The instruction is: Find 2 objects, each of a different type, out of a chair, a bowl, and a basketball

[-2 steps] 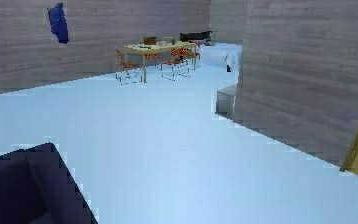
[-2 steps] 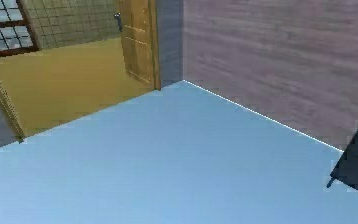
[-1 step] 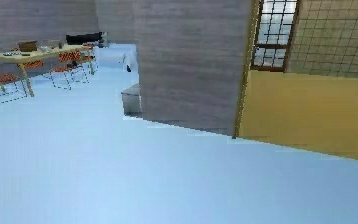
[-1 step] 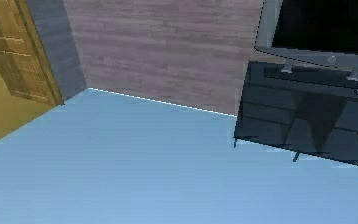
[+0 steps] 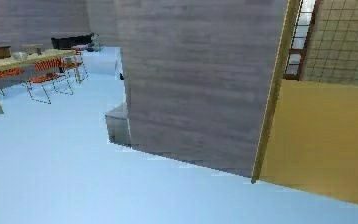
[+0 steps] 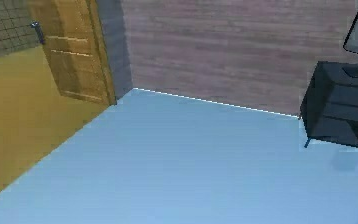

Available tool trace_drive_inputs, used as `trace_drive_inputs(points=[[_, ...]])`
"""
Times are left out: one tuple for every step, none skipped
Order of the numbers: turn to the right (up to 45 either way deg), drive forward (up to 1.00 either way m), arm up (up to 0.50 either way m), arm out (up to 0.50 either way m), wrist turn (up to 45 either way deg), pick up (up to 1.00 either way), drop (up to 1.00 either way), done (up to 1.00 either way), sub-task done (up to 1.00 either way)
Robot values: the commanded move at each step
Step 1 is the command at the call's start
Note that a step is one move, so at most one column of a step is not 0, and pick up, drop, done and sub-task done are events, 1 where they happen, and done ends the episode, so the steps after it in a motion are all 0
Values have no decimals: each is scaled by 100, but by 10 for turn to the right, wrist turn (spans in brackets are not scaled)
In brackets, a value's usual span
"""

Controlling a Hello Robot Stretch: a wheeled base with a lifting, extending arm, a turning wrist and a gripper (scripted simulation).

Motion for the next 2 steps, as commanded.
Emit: trace_drive_inputs(points=[[-330,0,0,0,0,0,0,0,0],[0,100,0,0,0,0,0,0,0]])
